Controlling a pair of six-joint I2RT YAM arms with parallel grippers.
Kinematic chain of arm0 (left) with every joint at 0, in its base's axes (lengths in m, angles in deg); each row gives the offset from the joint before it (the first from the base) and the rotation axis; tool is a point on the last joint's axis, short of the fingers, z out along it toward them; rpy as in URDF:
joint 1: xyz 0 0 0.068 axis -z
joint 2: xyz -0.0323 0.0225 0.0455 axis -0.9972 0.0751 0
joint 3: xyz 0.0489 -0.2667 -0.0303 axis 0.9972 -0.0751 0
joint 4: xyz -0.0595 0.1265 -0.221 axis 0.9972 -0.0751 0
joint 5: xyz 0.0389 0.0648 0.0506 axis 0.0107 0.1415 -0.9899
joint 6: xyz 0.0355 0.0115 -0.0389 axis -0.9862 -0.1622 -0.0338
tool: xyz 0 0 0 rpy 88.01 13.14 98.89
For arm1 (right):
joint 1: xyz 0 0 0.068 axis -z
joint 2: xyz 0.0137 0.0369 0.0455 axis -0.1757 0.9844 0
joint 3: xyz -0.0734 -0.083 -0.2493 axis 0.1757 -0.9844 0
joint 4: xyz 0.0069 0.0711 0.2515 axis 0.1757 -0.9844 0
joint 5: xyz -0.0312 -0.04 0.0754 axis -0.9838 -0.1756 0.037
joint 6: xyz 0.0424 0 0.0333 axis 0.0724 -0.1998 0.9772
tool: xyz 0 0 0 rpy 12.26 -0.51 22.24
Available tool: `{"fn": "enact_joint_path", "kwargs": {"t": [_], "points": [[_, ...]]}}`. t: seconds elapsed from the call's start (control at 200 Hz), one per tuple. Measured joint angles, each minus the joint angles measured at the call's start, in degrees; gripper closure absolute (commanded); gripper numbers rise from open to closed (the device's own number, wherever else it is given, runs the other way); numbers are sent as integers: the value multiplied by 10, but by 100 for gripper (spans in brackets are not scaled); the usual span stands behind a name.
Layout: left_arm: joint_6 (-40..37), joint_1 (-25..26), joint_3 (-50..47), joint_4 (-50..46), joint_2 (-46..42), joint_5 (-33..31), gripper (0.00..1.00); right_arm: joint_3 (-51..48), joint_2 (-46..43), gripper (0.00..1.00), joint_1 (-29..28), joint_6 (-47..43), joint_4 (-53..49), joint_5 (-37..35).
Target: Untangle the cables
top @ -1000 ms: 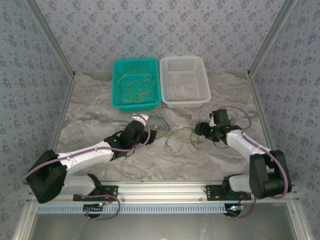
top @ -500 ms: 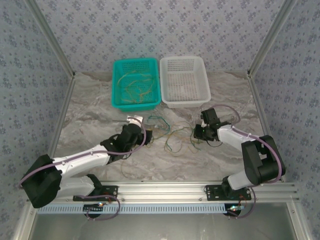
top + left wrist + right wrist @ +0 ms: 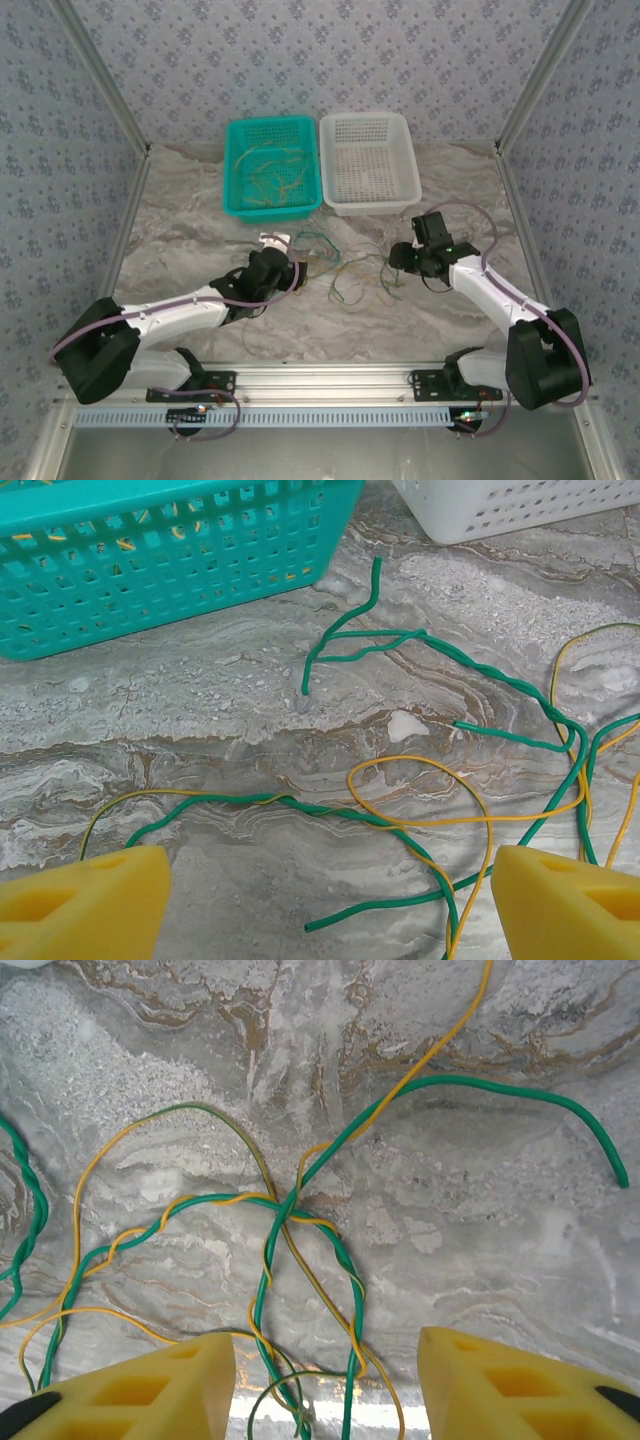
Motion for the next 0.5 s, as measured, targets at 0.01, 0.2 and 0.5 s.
{"fn": "enact_joint_path", "kwargs": {"t": [0.01, 0.2, 0.5], "points": [[0, 0, 0, 0, 0, 0, 16, 0, 0, 45, -1, 0, -2, 0], [0, 0, -1, -2, -17, -7, 16, 0, 23, 64, -26, 17, -23, 2], [7, 0, -9, 1, -21, -9, 16, -11, 48, 97, -37, 40, -22, -9]]}}
